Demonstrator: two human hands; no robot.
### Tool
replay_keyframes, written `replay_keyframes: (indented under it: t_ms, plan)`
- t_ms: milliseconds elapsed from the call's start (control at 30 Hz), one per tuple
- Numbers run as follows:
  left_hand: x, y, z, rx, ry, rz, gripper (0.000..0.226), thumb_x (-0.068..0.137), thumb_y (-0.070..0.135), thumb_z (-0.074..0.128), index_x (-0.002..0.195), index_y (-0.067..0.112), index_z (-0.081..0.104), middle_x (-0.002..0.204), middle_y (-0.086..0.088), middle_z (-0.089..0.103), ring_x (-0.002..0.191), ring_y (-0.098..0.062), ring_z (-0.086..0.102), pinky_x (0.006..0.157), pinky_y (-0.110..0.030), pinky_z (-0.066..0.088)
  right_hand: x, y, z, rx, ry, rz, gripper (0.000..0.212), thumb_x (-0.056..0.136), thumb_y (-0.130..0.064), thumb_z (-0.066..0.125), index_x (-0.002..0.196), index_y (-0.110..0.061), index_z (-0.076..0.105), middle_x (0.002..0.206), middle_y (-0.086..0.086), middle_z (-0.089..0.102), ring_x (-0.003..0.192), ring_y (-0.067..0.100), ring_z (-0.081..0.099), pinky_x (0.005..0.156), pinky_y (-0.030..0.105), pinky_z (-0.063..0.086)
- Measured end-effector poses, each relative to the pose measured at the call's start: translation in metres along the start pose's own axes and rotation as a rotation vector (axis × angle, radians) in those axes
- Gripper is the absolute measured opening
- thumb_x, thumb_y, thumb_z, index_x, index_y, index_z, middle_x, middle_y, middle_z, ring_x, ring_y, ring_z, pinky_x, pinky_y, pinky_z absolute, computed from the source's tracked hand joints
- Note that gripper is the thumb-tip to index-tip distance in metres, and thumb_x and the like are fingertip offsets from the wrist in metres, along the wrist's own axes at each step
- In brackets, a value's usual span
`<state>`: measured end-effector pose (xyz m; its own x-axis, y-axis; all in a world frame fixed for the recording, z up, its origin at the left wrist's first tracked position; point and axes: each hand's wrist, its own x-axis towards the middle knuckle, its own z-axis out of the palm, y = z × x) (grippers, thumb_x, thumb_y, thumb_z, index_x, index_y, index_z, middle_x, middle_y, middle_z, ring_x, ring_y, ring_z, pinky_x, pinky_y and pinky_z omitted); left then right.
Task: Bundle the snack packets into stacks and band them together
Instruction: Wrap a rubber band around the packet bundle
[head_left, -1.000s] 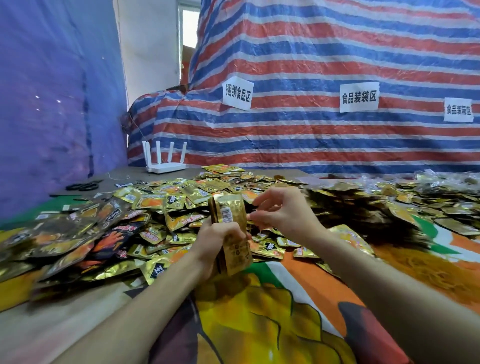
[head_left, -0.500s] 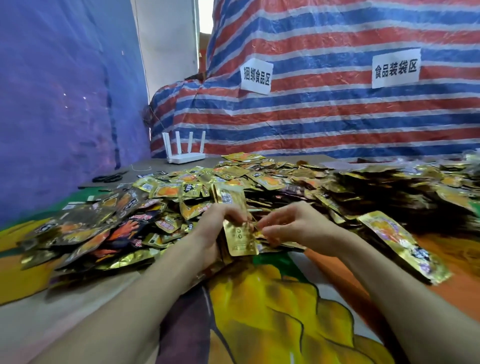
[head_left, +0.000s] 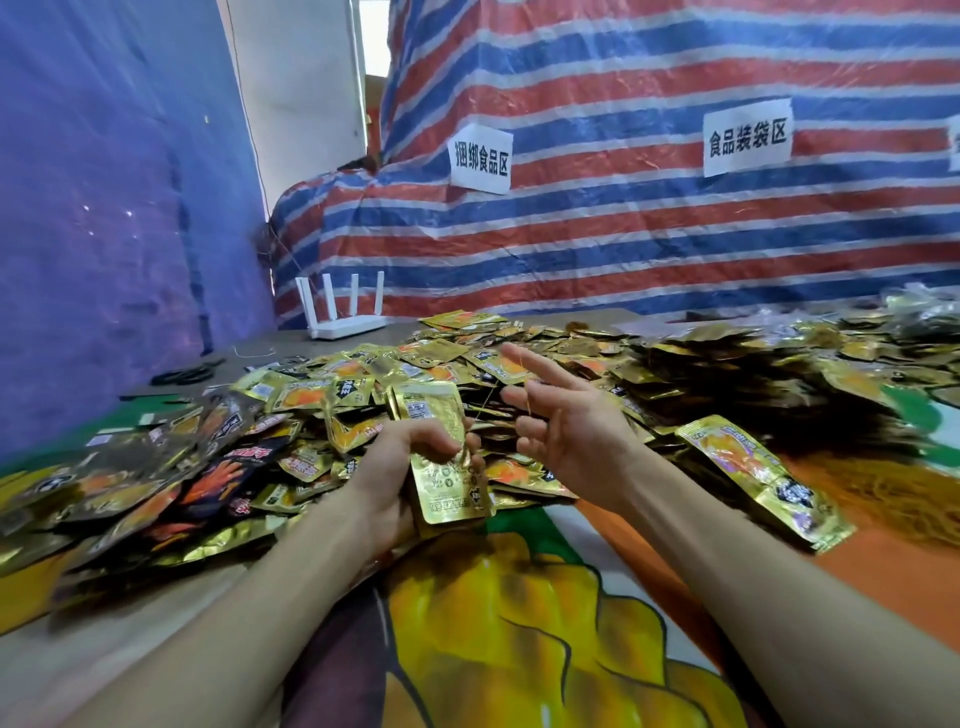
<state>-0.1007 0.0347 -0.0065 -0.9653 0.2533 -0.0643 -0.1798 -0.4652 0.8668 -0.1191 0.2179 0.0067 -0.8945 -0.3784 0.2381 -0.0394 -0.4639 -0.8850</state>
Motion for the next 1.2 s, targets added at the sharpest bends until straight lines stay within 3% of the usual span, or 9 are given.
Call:
replay_keyframes:
  t_ms: [167,333,433,567,667,800,900,1067,1200]
  plan:
    - [-0.002,-0.002,0.000,0.144,0.104,-0.047,0.031,0.058,0.004,0.058,0.086,0.004,0.072,0.075,-0.014,0.065,0.065,-0.032,0.064,0.065,-0.046,0.060,-0.003,0.011,-0.001,-0.237,0.005,0.006,0.061,0.082,-0.006,0.077,0.137,-0.028,0.061,0.114,0.016,0.074,0.092,0.032,0.076,0.055,0.036,0.060]
    - [0.000,0.001,0.004,0.080,0.429,0.153,0.022,0.075,0.001,0.058,0.094,0.003,0.068,0.092,-0.019,0.066,0.079,-0.033,0.063,0.075,-0.041,0.053,-0.003,0.016,0.006,-0.408,0.094,-0.010,0.059,0.078,-0.006,0.085,0.129,-0.030,0.068,0.120,0.011,0.070,0.096,0.026,0.076,0.063,0.046,0.063]
    - [-0.001,0.005,0.006,-0.021,0.498,0.277,0.039,0.080,0.000,0.062,0.118,-0.004,0.060,0.096,-0.020,0.063,0.077,-0.032,0.063,0.065,-0.036,0.053,-0.006,0.025,0.017,-0.459,0.038,0.040,0.069,0.066,-0.013,0.092,0.126,-0.038,0.068,0.126,0.010,0.062,0.097,0.026,0.075,0.068,0.046,0.063]
    - [-0.006,0.007,0.013,-0.108,0.494,0.289,0.045,0.084,0.012,0.068,0.126,-0.002,0.059,0.108,-0.024,0.071,0.086,-0.042,0.073,0.066,-0.047,0.062,-0.007,0.047,0.037,-0.578,-0.023,-0.049,0.074,0.060,-0.020,0.093,0.124,-0.046,0.063,0.123,0.004,0.066,0.106,0.021,0.071,0.080,0.043,0.063]
    - [-0.007,0.005,0.014,-0.173,0.372,0.223,0.031,0.089,0.023,0.064,0.114,0.003,0.067,0.097,-0.019,0.074,0.073,-0.033,0.073,0.055,-0.036,0.059,-0.006,0.055,0.043,-0.529,0.027,-0.182,0.080,0.057,-0.014,0.091,0.128,-0.036,0.062,0.127,0.000,0.066,0.113,0.014,0.068,0.091,0.034,0.059]
    - [-0.003,-0.002,0.018,-0.178,0.162,0.204,0.032,0.092,0.025,0.057,0.077,0.010,0.081,0.093,-0.011,0.076,0.080,-0.026,0.075,0.069,-0.033,0.060,-0.008,0.053,0.039,-0.522,0.091,-0.304,0.077,0.061,0.003,0.090,0.126,-0.025,0.059,0.117,-0.010,0.065,0.099,-0.010,0.066,0.076,0.013,0.054]
    - [-0.003,-0.006,0.022,-0.146,0.120,0.225,0.030,0.091,0.025,0.057,0.081,0.014,0.083,0.102,-0.011,0.077,0.091,-0.026,0.075,0.079,-0.036,0.060,-0.009,0.052,0.038,-0.566,0.125,-0.343,0.073,0.064,0.005,0.089,0.123,-0.025,0.057,0.114,-0.011,0.063,0.096,-0.013,0.064,0.075,0.007,0.050]
    - [-0.006,-0.003,0.020,-0.195,0.086,0.156,0.033,0.088,0.029,0.060,0.077,0.007,0.082,0.096,-0.014,0.077,0.083,-0.028,0.076,0.064,-0.034,0.062,-0.009,0.043,0.038,-0.652,0.157,-0.360,0.081,0.055,-0.014,0.090,0.128,-0.032,0.061,0.120,-0.017,0.062,0.108,-0.014,0.056,0.084,0.010,0.050]
    - [-0.003,-0.004,0.019,-0.205,0.049,0.173,0.029,0.071,0.030,0.065,0.076,0.006,0.082,0.092,-0.013,0.077,0.079,-0.028,0.076,0.059,-0.033,0.060,-0.011,0.037,0.039,-0.829,0.136,-0.326,0.076,0.061,-0.019,0.091,0.129,-0.032,0.058,0.128,-0.002,0.055,0.120,0.004,0.055,0.102,0.031,0.052]
